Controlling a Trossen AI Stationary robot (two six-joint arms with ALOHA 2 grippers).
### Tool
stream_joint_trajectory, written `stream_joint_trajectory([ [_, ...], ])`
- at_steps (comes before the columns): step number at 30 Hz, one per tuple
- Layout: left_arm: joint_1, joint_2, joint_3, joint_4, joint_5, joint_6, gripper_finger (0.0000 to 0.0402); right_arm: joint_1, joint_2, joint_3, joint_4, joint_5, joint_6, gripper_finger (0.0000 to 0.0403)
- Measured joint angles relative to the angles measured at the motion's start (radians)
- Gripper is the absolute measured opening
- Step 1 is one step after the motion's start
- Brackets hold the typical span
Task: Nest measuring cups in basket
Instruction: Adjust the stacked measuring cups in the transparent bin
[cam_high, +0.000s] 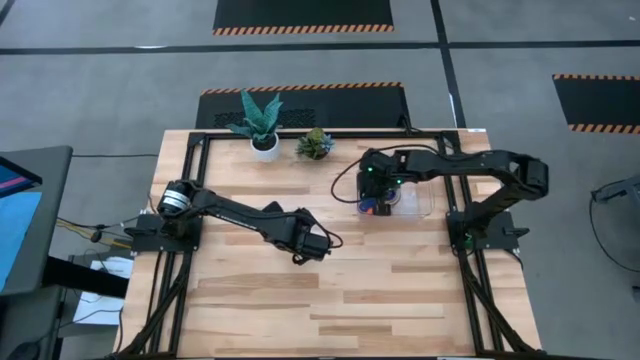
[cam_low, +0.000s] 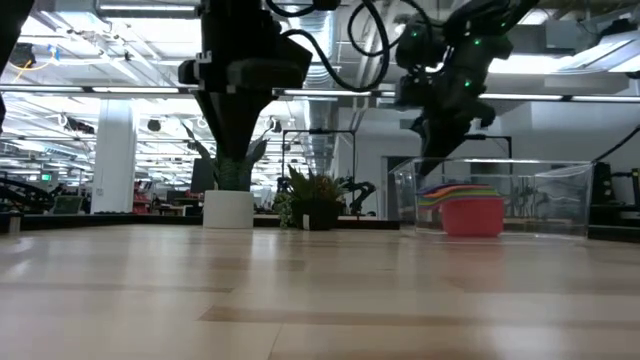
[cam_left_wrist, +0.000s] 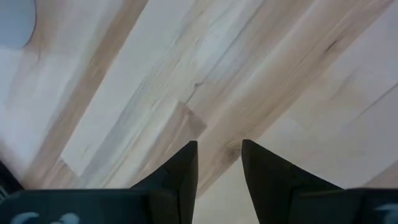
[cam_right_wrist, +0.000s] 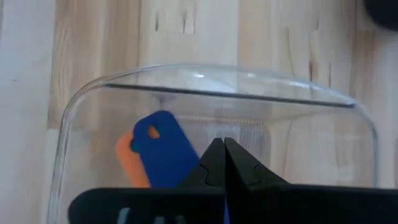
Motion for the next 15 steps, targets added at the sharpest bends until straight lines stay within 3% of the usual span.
stream_joint_trajectory([
  [15, -0.009, 0.000, 0.000, -0.019, -0.047, 0.010, 0.0113, -0.014, 0.029, 0.004, 0.032, 0.021, 0.001, 0.0007],
])
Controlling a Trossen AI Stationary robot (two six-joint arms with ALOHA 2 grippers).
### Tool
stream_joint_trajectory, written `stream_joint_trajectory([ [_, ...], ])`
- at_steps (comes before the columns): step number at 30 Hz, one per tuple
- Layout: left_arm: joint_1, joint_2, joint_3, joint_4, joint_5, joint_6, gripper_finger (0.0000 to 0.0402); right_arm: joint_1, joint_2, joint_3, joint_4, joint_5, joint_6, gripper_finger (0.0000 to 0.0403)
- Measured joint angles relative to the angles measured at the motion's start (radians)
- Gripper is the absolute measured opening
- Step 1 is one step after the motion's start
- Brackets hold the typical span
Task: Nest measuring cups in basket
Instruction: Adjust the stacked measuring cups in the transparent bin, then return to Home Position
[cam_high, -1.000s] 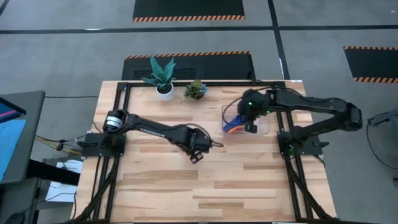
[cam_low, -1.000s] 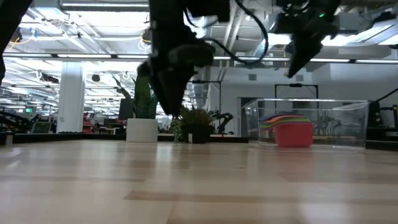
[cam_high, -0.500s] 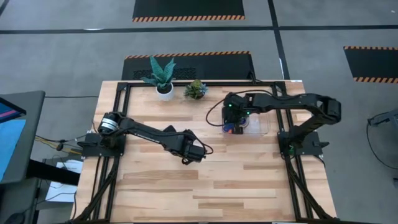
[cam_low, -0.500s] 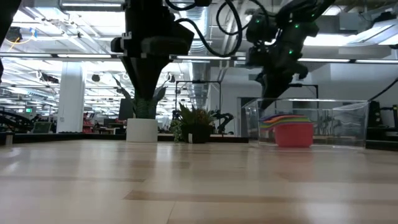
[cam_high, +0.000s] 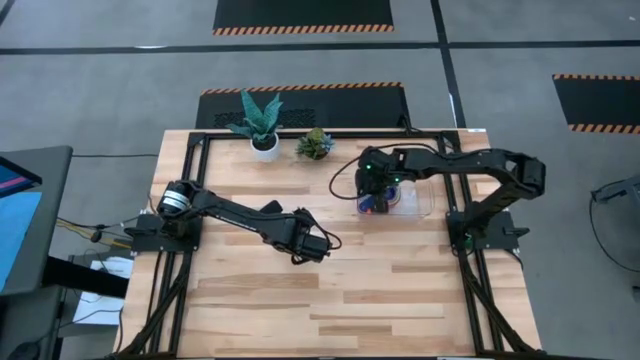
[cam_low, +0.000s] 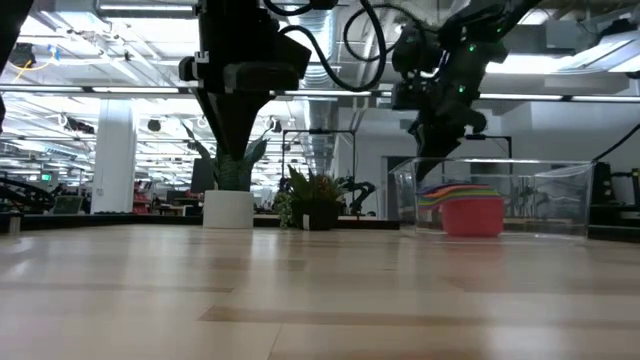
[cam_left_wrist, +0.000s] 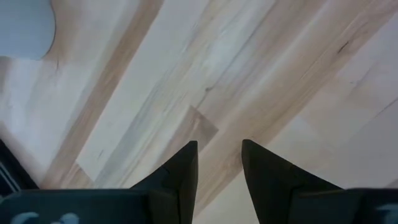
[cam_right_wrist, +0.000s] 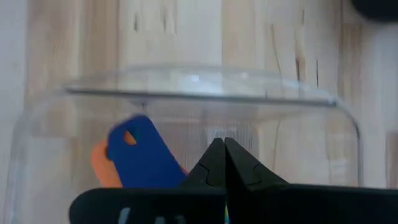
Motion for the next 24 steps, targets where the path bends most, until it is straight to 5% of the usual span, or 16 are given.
stream_joint_trajectory([
  [24, 0.003, 0.001, 0.000, 0.000, -0.024, 0.031, 0.0113, 0.033, 0.065, 0.001, -0.044, 0.016, 0.068, 0.0010],
])
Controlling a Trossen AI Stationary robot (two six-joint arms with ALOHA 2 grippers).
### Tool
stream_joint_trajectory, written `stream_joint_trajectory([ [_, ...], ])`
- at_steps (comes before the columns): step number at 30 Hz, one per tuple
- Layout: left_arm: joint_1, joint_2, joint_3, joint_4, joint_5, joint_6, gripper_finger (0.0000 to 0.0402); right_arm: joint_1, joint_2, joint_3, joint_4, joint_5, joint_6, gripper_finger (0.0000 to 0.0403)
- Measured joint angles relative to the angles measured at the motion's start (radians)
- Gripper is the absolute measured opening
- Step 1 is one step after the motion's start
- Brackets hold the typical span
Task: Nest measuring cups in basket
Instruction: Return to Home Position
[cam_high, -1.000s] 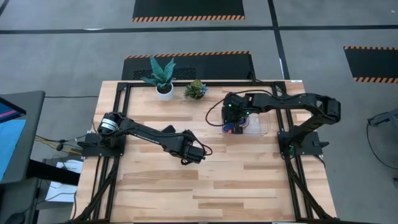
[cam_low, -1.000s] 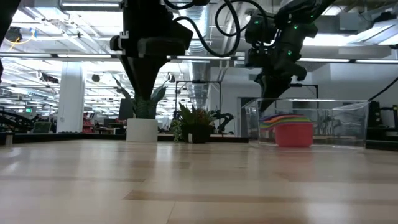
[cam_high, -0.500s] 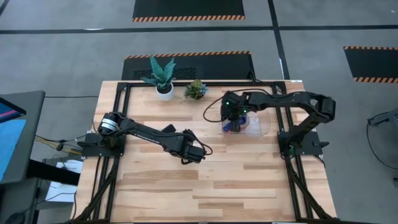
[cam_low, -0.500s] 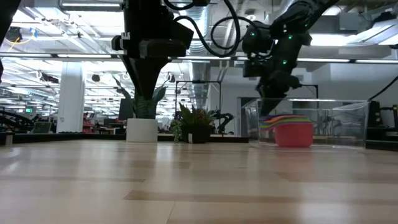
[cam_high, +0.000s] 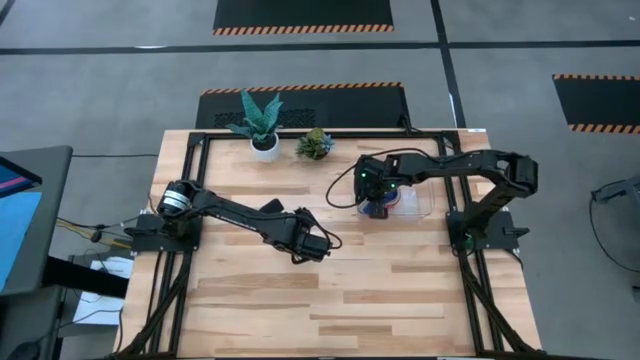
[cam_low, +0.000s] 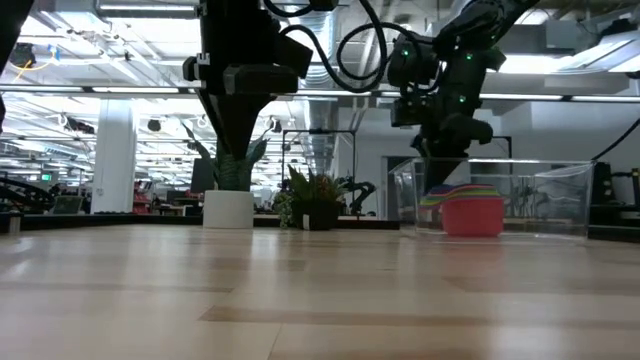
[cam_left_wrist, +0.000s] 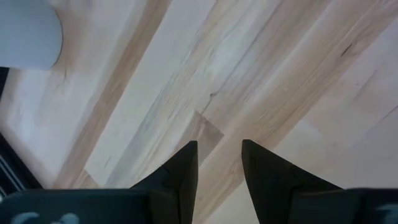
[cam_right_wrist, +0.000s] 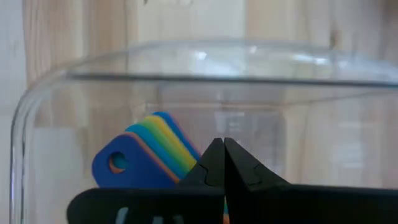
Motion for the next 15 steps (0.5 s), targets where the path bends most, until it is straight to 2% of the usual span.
stream_joint_trajectory([
  [5, 0.005, 0.000, 0.000, 0.001, 0.002, 0.010, 0.0113, -0.006, 0.000, 0.049, -0.013, 0.012, 0.021, 0.0012],
  [9, 0.005, 0.000, 0.000, 0.001, 0.003, 0.015, 0.0113, -0.017, -0.020, 0.115, -0.101, 0.029, 0.050, 0.0011],
  [15, 0.005, 0.000, 0.000, 0.007, 0.003, 0.042, 0.0113, -0.016, -0.081, 0.237, -0.331, 0.085, 0.249, 0.0017],
])
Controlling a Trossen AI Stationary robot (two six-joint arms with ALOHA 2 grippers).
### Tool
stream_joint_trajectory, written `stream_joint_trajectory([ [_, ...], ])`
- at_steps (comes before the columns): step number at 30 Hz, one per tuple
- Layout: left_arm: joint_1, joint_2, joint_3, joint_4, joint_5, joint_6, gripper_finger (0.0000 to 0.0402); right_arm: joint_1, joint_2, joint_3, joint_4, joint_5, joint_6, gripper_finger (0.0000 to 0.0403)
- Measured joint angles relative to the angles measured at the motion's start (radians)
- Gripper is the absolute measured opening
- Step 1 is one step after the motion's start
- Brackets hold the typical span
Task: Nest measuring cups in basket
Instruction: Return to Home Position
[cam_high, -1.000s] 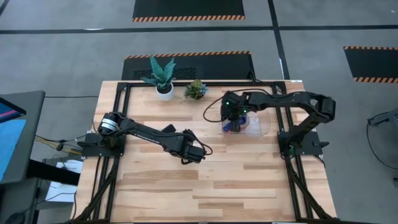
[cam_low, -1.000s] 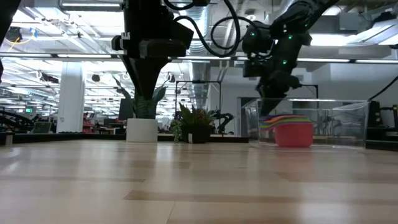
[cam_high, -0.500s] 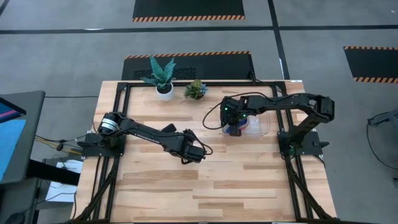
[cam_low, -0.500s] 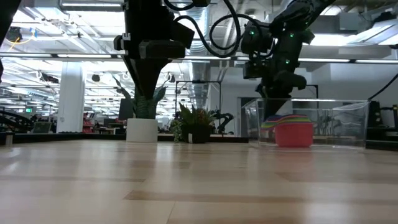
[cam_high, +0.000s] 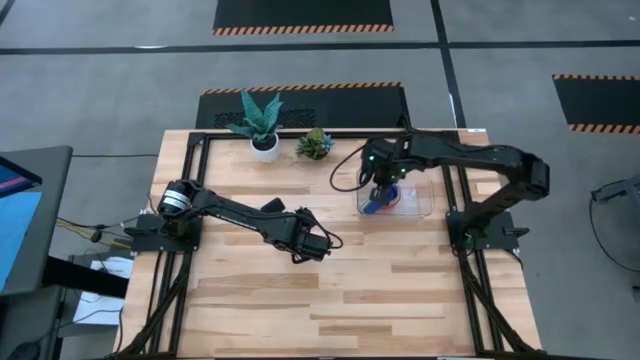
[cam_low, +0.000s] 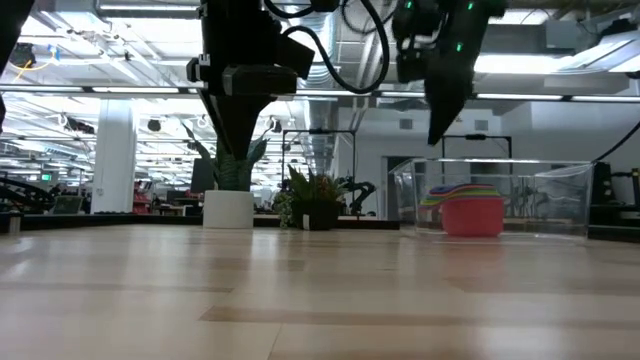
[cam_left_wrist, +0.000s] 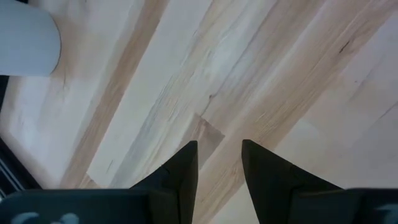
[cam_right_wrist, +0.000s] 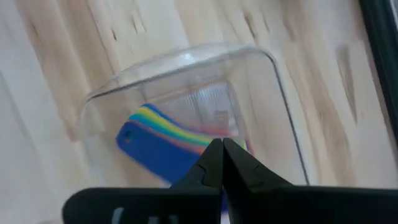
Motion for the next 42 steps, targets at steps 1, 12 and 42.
stream_joint_trajectory([
  [1, 0.000, 0.000, 0.000, 0.003, 0.000, 0.001, 0.0113, 0.000, -0.011, 0.018, -0.038, 0.000, 0.041, 0.0019],
  [12, 0.005, 0.000, 0.000, -0.125, 0.244, 0.310, 0.0113, 0.000, -0.150, 0.059, -0.186, 0.007, 0.138, 0.0031],
  [42, 0.428, -1.264, -1.355, 1.718, 0.558, 0.416, 0.0113, 0.012, -1.153, -0.908, 1.111, -0.447, 0.421, 0.0028],
])
